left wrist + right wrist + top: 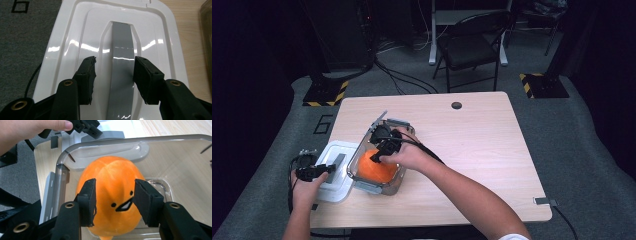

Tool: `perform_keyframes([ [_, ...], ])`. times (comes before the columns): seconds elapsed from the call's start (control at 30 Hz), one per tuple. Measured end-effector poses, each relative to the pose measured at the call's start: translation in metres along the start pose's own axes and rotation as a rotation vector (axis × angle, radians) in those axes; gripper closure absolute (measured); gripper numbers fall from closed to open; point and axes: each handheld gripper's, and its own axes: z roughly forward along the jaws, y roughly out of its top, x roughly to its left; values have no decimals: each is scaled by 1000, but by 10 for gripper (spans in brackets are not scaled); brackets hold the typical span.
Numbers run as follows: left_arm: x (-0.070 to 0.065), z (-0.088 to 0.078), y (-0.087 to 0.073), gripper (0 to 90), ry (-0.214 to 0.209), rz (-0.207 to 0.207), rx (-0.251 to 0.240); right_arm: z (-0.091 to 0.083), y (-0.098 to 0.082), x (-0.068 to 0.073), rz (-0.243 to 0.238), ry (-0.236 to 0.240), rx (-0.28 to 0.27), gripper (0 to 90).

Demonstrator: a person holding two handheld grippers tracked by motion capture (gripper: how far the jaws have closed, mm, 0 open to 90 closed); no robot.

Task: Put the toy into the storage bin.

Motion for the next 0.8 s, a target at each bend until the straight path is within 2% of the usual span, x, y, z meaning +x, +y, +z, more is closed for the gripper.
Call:
perform_keyframes([
  [0.37,-3,1,0,512,1,-4,4,-18,-12,-8,32,-18,-24,501],
  [0.8,-8,1,1,511,3,14,-3,-33,-35,-18,76,-40,-64,499],
])
